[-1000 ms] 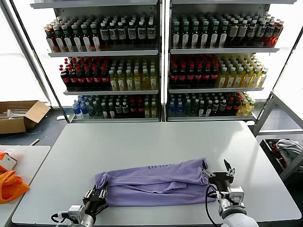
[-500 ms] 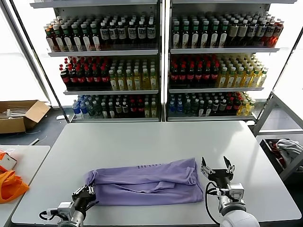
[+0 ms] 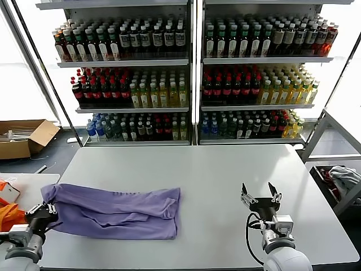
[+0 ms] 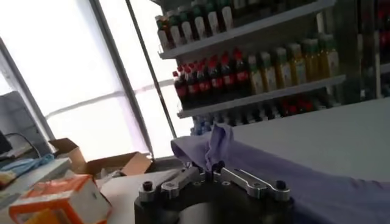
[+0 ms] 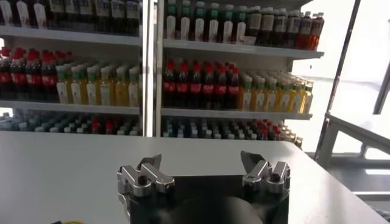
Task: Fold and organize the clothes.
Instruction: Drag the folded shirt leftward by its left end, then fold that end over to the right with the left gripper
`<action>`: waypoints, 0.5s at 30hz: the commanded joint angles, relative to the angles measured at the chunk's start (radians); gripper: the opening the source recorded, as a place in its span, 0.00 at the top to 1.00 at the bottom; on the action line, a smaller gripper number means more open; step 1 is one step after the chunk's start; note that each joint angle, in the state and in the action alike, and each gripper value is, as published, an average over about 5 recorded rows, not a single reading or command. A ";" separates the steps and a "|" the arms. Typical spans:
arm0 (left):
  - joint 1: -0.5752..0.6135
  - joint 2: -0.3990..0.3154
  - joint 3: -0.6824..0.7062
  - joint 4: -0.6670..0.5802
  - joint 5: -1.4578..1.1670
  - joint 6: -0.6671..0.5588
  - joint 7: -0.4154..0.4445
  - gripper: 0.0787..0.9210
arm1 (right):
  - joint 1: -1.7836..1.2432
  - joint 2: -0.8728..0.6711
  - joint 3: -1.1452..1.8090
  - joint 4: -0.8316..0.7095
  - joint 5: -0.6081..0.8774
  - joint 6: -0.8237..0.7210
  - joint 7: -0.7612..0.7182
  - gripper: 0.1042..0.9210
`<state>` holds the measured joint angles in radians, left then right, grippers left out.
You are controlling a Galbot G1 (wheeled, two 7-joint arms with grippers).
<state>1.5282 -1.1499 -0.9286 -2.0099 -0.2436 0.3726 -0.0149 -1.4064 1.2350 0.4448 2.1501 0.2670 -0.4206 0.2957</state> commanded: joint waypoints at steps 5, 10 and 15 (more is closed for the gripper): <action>0.020 -0.092 0.191 -0.084 0.097 0.004 0.003 0.96 | -0.046 0.030 -0.043 0.022 -0.035 0.005 0.002 0.12; 0.002 -0.162 0.384 -0.094 0.110 0.030 -0.036 0.96 | -0.105 0.044 -0.042 0.063 -0.063 0.016 -0.002 0.12; -0.026 -0.193 0.523 -0.104 0.124 0.070 -0.057 0.96 | -0.149 0.068 -0.034 0.088 -0.080 0.029 0.002 0.12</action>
<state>1.5290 -1.2380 -0.7317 -2.0812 -0.1638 0.3952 -0.0355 -1.4875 1.2814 0.4157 2.2008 0.2131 -0.4008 0.2963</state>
